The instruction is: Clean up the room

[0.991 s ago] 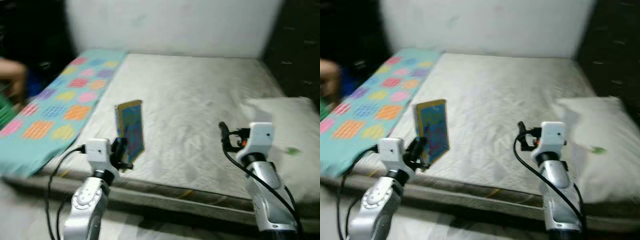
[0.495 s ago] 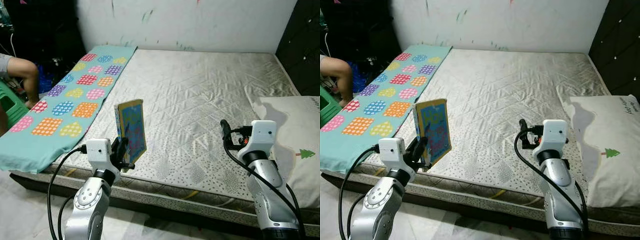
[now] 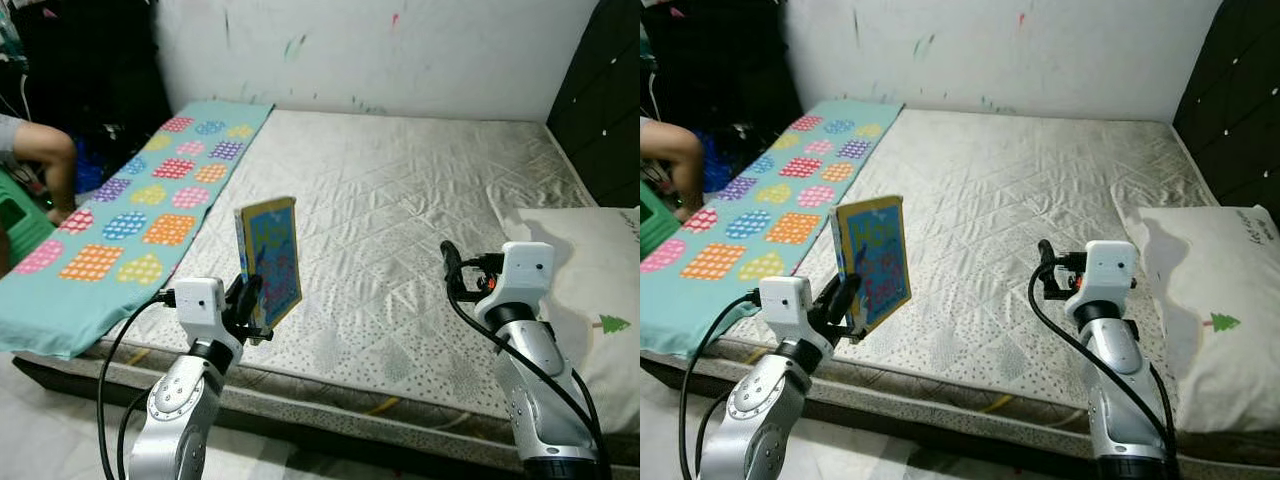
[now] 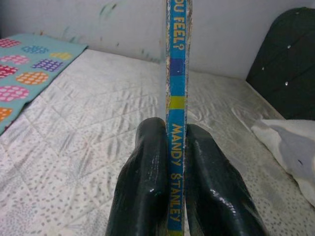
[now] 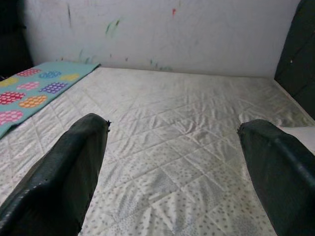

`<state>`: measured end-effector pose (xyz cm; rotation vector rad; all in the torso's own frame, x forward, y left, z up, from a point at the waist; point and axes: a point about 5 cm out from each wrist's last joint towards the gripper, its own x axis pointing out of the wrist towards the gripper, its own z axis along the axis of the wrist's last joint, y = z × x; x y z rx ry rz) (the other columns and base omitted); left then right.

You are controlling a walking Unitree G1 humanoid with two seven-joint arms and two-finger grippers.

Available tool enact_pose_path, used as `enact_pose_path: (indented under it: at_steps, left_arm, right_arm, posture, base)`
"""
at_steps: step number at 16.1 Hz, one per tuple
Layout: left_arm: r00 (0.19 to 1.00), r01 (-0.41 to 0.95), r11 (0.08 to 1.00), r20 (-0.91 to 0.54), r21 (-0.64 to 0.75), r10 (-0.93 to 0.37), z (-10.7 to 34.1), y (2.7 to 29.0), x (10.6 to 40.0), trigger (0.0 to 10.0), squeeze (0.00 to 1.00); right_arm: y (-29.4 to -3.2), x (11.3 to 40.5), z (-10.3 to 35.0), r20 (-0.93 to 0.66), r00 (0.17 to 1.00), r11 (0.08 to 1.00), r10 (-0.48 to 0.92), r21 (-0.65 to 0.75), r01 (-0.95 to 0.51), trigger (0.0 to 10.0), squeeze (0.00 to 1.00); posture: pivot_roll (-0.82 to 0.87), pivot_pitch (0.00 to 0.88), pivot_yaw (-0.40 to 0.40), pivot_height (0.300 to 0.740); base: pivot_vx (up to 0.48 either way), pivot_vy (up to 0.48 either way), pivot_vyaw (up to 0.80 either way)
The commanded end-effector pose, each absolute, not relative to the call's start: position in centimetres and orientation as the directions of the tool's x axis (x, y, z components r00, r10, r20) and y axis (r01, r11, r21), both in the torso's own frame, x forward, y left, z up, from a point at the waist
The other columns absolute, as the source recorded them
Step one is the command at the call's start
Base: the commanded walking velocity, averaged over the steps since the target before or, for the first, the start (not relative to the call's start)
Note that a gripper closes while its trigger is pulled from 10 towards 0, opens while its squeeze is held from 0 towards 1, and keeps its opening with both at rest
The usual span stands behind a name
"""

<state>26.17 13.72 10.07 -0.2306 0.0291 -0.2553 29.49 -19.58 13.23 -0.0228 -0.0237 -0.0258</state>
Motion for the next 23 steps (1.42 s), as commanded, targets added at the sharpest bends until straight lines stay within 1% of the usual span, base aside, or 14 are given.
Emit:
enact_pose_path:
  at_steps: [1, 6, 8, 10, 12, 13, 16, 23]
  left_arm:
    - [0.965, 0.261, 0.942, 0.065, -0.209, -0.253, 11.41, 13.89, 26.33, 10.0, 0.0]
    - [0.968, 0.251, 0.946, 0.052, -0.205, -0.246, 11.25, 13.99, 26.36, 10.0, 0.0]
    - [0.971, 0.238, 0.95, 0.039, -0.202, -0.235, 11.1, 14.05, 26.39, 10.0, 0.0]
    - [0.983, 0.183, 0.963, 0.003, -0.196, -0.186, 10.69, 14.35, 26.6, 10.0, 0.0]
    - [0.985, 0.168, 0.963, -0.011, -0.209, -0.174, 10.53, 14.31, 26.67, 10.0, 0.0]
    - [0.985, 0.162, 0.965, -0.018, -0.204, -0.17, 10.48, 14.3, 26.71, 10.0, 0.0]
    - [0.981, 0.186, 0.962, -0.01, -0.197, -0.192, 10.57, 14.01, 26.7, 10.0, 0.0]
    - [0.979, 0.199, 0.96, -0.01, -0.198, -0.205, 10.56, 13.85, 26.58, 10.0, 0.0]
  right_arm:
    - [-19.49, 29.55, 13.29, 0.028, 0.999, 1.0, -0.021, -0.021, 0.022, 10.0, 0.0]
    - [-19.52, 29.57, 13.29, 0.029, 0.999, 0.999, -0.023, -0.023, 0.023, 10.0, 0.0]
    - [-19.6, 29.6, 13.28, 0.029, 0.999, 0.999, -0.025, -0.024, 0.025, 10.0, 0.0]
    - [-19.76, 29.55, 13.19, 0.028, 0.999, 0.999, -0.031, -0.023, 0.032, 10.0, 0.0]
    - [-19.86, 29.51, 13.09, 0.021, 0.999, 0.999, -0.036, -0.015, 0.036, 10.0, 0.0]
    - [-19.91, 29.54, 13.0, 0.014, 0.999, 0.999, -0.039, -0.009, 0.039, 10.0, 0.0]
    - [-19.92, 29.7, 13.13, 0.019, 0.999, 0.999, -0.036, -0.011, 0.036, 10.0, 0.0]
    - [-19.89, 29.76, 13.09, 0.019, 0.999, 0.999, -0.026, -0.023, 0.026, 10.0, 0.0]
  posture:
    - [-0.1, 0.006, 0.049, 0.74]
    - [-0.1, 0.005, 0.048, 0.74]
    - [-0.1, 0.005, 0.049, 0.74]
    - [-0.1, 0.005, 0.051, 0.74]
    - [-0.1, 0.002, 0.051, 0.74]
    - [-0.1, 0.001, 0.051, 0.74]
    - [-0.1, 0.0, 0.047, 0.74]
    - [-0.1, 0.0, 0.044, 0.74]
  base:
    - [0.409, 0.0, 0.0]
    - [0.361, 0.0, 0.0]
    - [0.0, 0.0, 0.0]
    - [0.0, 0.0, 0.0]
    - [0.0, 0.0, 0.0]
    - [0.0, 0.0, -0.8]
    - [0.0, 0.0, -0.71]
    - [0.0, 0.0, 0.0]
